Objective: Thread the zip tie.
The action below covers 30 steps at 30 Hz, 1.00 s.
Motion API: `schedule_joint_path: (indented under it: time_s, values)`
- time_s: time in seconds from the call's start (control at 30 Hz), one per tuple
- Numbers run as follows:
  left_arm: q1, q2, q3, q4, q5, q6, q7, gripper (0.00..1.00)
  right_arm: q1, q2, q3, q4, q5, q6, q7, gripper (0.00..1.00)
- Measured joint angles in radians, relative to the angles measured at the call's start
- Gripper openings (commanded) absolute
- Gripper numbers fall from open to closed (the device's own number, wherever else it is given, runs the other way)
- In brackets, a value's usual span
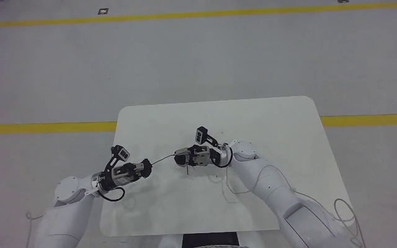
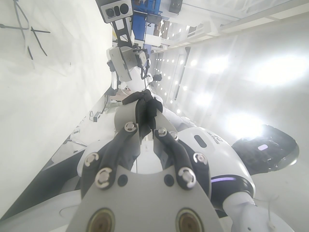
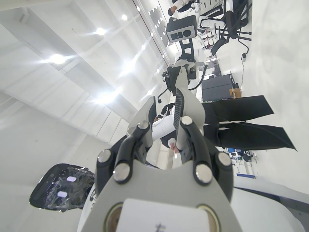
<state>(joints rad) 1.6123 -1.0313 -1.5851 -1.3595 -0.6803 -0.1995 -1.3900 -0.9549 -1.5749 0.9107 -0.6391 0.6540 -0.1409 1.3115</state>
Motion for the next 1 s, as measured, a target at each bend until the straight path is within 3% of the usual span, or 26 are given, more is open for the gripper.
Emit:
schedule_joint_path:
  time_s: [1.0]
  values:
    - [0.000,0.000,0.000,0.000,0.000,0.000,0.000,0.00,-0.004,-0.001,-0.016,-0.035,0.001,0.000,-0.004,0.15]
